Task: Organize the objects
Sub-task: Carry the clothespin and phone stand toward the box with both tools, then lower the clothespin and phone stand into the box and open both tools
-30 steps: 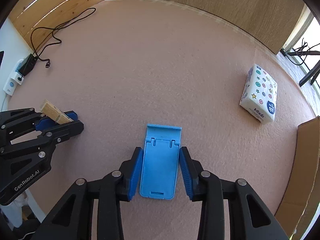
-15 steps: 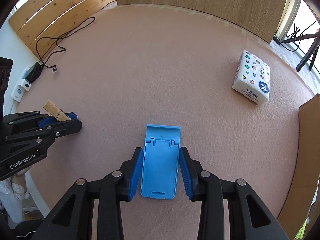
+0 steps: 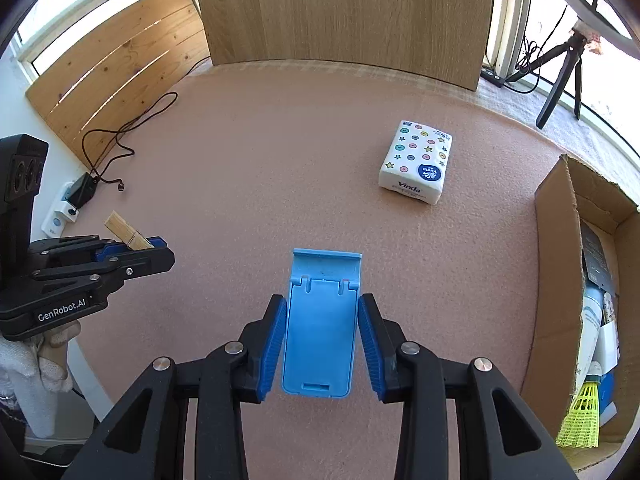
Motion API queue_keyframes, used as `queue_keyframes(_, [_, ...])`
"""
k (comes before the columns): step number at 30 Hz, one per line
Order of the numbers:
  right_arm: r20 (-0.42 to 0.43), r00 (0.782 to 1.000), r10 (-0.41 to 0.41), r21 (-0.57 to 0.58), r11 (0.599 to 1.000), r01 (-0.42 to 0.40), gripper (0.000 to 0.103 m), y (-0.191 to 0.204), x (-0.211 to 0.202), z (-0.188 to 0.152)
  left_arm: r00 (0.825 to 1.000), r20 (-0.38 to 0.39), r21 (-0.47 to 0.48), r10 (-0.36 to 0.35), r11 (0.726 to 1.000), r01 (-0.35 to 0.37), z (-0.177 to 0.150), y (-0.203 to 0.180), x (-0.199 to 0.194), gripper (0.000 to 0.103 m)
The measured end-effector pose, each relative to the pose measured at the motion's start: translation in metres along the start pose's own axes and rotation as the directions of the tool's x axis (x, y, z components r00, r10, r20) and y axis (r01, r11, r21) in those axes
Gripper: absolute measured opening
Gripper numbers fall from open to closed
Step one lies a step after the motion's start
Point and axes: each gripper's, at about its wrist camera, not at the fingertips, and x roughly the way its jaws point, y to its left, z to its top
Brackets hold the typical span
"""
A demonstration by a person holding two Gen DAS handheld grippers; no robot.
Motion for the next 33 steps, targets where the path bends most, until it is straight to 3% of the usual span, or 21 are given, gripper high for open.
queue_keyframes(13, [0.106, 0.989, -0.103, 0.149, 0.985, 0.087, 0.033, -0.087, -0.076, -0.023, 0.993, 0.019, 0.202, -0.116, 0.973, 0.110, 0.048, -0.116, 0.014, 0.013])
queue_keyframes(25, [0.117, 0.970, -0.212, 0.262, 0.949, 0.176, 0.033, -0.162, -0.118, -0.053, 0.981, 0.008, 0.329, -0.194, 0.927, 0.181, 0.085, -0.216, 0.051, 0.013])
queue_keyframes(33, [0.113, 0.967, -0.229, 0.303, 0.935, 0.187, 0.033, -0.195, -0.124, -0.062, 0.979, -0.021, 0.368, -0.205, 0.909, 0.198, 0.112, -0.267, 0.088, 0.013])
